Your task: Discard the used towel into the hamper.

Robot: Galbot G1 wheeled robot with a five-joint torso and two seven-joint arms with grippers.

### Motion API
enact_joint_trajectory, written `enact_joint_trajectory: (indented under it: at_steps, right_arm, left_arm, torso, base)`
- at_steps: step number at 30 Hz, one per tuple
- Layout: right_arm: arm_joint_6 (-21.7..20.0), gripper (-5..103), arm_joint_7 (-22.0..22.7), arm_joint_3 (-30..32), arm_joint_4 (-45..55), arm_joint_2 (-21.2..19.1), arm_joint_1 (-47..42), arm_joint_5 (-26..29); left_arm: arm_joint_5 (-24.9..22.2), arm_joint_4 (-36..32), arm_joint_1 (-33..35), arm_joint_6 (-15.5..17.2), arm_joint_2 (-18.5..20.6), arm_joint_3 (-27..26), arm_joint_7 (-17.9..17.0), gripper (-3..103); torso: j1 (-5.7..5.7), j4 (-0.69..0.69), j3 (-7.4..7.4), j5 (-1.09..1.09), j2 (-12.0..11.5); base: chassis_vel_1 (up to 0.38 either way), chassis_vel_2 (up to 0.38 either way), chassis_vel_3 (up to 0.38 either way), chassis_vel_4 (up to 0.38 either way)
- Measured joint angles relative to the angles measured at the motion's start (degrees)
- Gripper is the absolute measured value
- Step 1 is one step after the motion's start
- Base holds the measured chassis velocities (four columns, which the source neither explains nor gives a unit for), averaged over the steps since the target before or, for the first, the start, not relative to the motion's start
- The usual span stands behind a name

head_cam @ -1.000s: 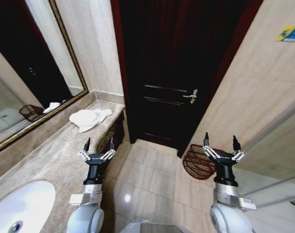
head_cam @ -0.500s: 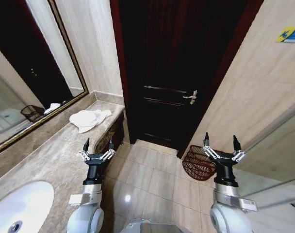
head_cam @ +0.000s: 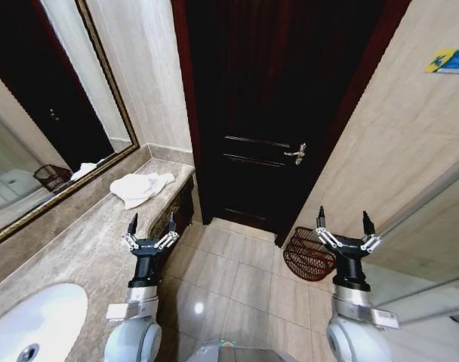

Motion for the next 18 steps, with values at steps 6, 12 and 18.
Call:
enact_joint_trajectory:
  at_steps: [6,12,18]
  right_arm:
    - [0.1,100,-0.1,-0.1,0.0,0.0,0.1,0.0]
    - [0.3,100,-0.1,-0.2,-0.1,0.1,0.1,0.0]
    - [0.6,100,-0.2,-0.2,-0.4,0.2,0.2,0.0]
  left_arm:
    - [0.1,0.2,-0.1,-0.1,0.1,0.0,0.0,100]
    - [0.1,0.3,-0.2,-0.3,0.0,0.1,0.0,100]
    - [0.1,0.3,-0.2,-0.3,0.0,0.1,0.0,100]
  torso:
    - [-0.04,0.00,-0.06,0.00,-0.1]
    - [-0.08,0.00,-0.11,0.01,-0.2]
    - [-0.08,0.02,-0.15,0.01,-0.3]
  base:
    - [-0.022,0.016,0.020,-0.024]
    - [-0.127,0.122,0.115,-0.121]
    - [-0.192,0.191,0.192,-0.192]
